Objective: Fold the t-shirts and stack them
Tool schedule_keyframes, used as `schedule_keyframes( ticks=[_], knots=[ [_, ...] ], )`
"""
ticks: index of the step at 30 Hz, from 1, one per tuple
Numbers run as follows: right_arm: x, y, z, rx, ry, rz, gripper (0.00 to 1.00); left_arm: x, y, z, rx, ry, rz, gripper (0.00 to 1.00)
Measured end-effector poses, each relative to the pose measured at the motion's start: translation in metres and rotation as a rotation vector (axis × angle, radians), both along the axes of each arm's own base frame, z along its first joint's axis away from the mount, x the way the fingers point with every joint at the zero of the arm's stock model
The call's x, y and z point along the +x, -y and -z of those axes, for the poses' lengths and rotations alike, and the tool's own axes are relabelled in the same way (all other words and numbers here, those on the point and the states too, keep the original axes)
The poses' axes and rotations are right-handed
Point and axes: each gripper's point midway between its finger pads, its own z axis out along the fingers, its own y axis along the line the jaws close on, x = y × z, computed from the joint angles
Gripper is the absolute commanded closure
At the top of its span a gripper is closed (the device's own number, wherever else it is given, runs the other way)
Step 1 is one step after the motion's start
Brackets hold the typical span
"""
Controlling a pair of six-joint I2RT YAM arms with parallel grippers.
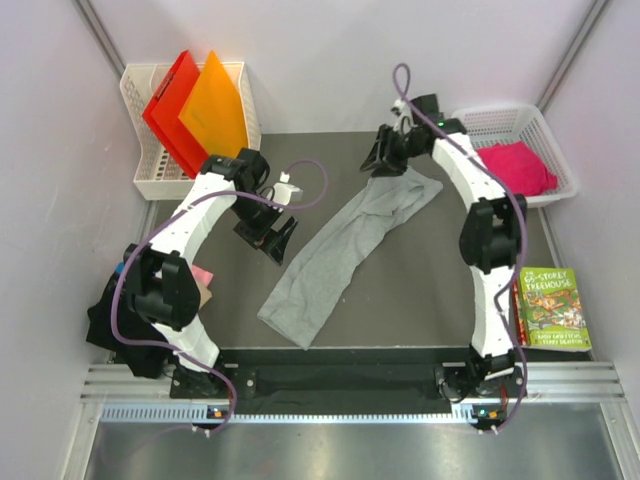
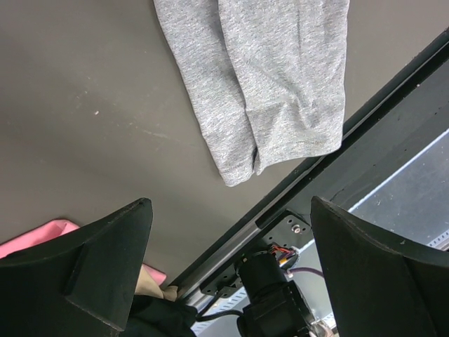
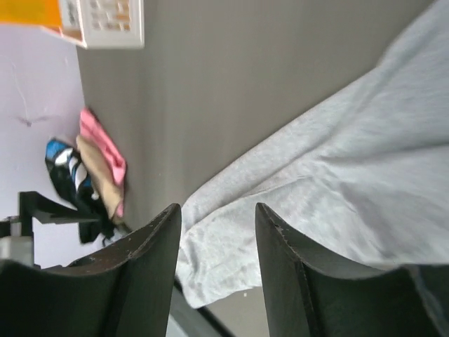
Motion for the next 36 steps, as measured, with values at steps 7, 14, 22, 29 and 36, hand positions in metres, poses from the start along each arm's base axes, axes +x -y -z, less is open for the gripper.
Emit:
schedule_keyframes(
  ticks=[7, 14, 22, 29, 36],
  knots=[
    [0.024, 0.077, -0.010, -0.154, 0.083, 0.155, 0.55, 0.000, 0.001, -0.001, -0.003, 0.002, 0.003, 0.01],
    [0.026, 0.112, 0.096, -0.309, -0.124, 0.210, 0.56, 0.000, 0.000, 0.000, 0.009, 0.011, 0.020, 0.01],
    [0.020, 0.112, 0.125, -0.356, -0.179, 0.200, 0.56, 0.002, -0.004, 0.001, 0.032, 0.024, 0.033, 0.01],
    [0.020, 0.114, 0.127, -0.518, -0.128, 0.190, 0.57, 0.003, -0.006, 0.003, 0.046, 0.026, 0.040, 0.01],
    [0.032, 0.119, 0.129, -0.605, -0.129, 0.193, 0.58, 0.006, -0.011, 0.010, 0.080, 0.017, 0.049, 0.01]
  ],
)
